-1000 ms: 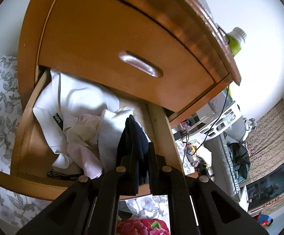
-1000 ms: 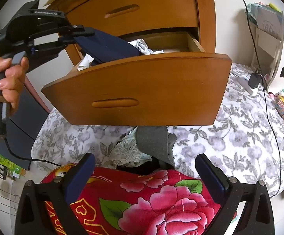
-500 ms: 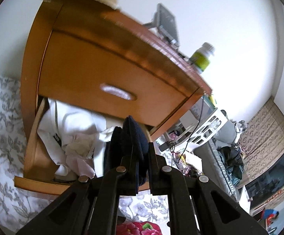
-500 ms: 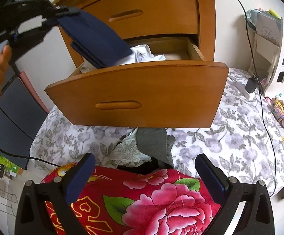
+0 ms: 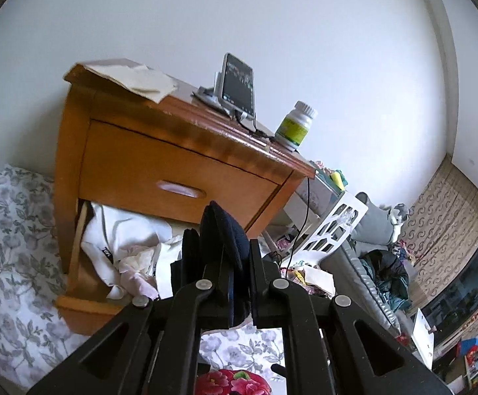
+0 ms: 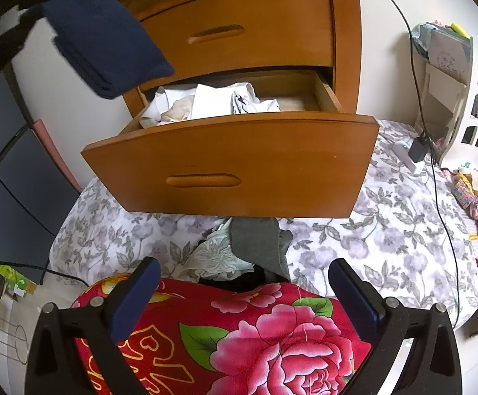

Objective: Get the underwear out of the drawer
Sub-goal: 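Carry the navy garment out of the drawer over the bedspread, then lower the navy garment onto the garment pile and open the left gripper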

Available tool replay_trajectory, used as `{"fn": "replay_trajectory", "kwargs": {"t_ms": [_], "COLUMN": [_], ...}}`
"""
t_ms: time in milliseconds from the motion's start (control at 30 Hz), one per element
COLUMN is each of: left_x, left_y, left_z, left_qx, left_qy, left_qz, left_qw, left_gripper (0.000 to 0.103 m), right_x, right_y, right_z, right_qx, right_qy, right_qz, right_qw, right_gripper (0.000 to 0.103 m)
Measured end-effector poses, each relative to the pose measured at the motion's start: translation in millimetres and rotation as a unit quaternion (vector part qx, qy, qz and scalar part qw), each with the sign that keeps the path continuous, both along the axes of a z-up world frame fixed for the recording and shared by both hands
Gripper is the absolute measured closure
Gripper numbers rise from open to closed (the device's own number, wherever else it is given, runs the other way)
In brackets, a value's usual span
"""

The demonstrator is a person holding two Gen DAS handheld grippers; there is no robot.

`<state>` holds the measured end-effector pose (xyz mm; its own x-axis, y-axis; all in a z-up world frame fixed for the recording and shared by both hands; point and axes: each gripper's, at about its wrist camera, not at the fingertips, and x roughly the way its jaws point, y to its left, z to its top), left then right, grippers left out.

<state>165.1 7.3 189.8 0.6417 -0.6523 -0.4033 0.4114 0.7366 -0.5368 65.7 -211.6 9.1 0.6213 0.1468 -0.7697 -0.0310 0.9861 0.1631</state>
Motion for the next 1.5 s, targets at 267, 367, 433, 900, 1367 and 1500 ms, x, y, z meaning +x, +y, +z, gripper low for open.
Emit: {"fn": "replay_trajectory", "kwargs": {"t_ms": [267,367,433,900,1367,1500], "left_x": [-41.1,-54.5,-62.1,-71.6,-48.8,-40.2], "left_y": [16.3,19.1,19.7,-5.4,-53.3,-65.9], "left_z": [21.2,25.4,25.5,-22.8,-109.5,-131.5], "left_qx": [0.019,0.031,0.041,0.083,0.16,0.186], "left_qy": [-0.019,-0.029,-0.034,0.014,0.09,0.105], "left_qz": [0.038,0.046,0.053,0.019,-0.013,-0.016], "left_qw": [0.9989,0.998,0.9972,0.9963,0.9829,0.9769], "left_gripper": [0.096,0.096,0.096,0.096,0.096,0.096], "right_x": [-5.5,-6.8,-7.8,-12.4,-9.4,-8.7], "right_y": [2.5,4.3,5.3,6.1,2.3,2.3], "right_z": [7.2,9.4,11.0,14.9,2.5,-1.3], "right_qx": [-0.004,-0.006,-0.007,-0.009,0.0,0.001], "right_qy": [-0.006,-0.007,-0.009,-0.01,0.007,0.011], "right_qz": [0.002,0.003,0.004,0.005,0.002,0.005], "right_qw": [1.0,1.0,1.0,1.0,1.0,1.0], "right_gripper": [0.0,0.0,0.0,0.0,0.0,0.0]}}
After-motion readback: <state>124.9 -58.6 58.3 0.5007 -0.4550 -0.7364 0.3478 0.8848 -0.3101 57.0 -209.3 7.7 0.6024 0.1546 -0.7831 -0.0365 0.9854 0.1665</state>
